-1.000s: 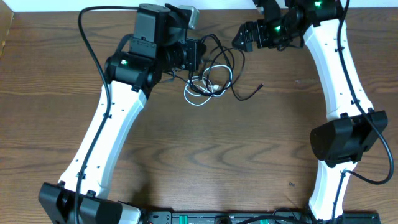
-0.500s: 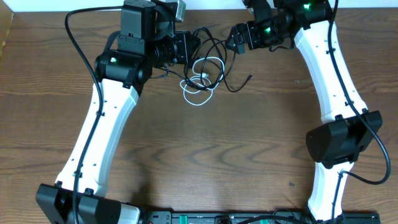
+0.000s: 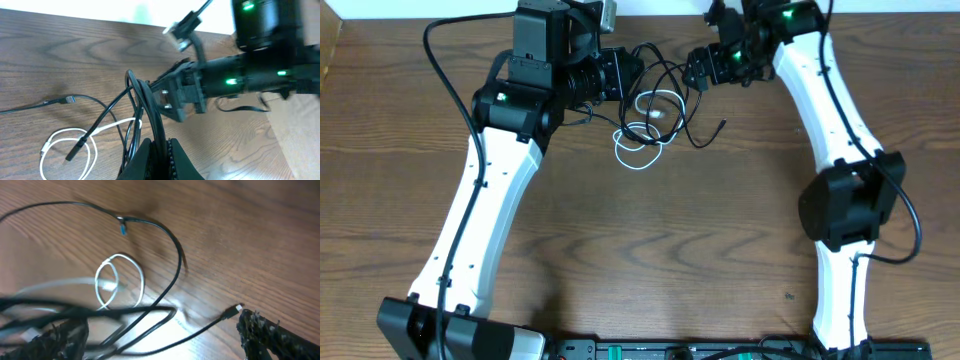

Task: Untangle cables

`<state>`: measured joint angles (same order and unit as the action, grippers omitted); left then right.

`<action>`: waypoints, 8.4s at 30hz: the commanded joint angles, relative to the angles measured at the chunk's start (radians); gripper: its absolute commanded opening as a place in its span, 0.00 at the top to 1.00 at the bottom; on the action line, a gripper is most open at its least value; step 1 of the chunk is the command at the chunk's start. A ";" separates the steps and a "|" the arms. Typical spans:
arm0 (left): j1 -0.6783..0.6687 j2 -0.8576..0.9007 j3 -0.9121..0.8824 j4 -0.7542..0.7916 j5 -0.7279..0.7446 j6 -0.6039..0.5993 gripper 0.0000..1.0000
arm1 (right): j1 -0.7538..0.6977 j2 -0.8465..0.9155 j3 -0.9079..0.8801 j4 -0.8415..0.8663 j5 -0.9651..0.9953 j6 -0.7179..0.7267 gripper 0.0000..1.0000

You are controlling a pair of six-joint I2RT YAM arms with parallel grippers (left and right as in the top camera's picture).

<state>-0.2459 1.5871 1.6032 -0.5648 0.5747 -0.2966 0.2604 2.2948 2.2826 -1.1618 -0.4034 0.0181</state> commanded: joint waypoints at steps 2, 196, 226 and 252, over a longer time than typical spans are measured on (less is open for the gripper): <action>0.005 -0.048 0.005 0.018 0.021 -0.027 0.93 | 0.023 0.002 0.004 0.019 -0.018 0.007 0.07; -0.436 0.697 -0.010 0.380 -0.393 0.251 0.51 | -0.357 0.054 0.026 -0.263 0.039 -0.009 0.05; -0.439 0.776 -0.020 0.391 -0.311 0.178 0.87 | -0.357 0.054 0.026 -0.268 0.039 -0.008 0.05; -0.166 0.175 -0.016 0.109 0.003 0.209 0.92 | -0.221 0.039 0.027 -0.218 -0.467 -0.175 0.14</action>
<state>-0.4328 1.7760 1.5787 -0.4538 0.5110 -0.1017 0.0196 2.3775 2.2925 -1.3876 -0.6235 -0.0620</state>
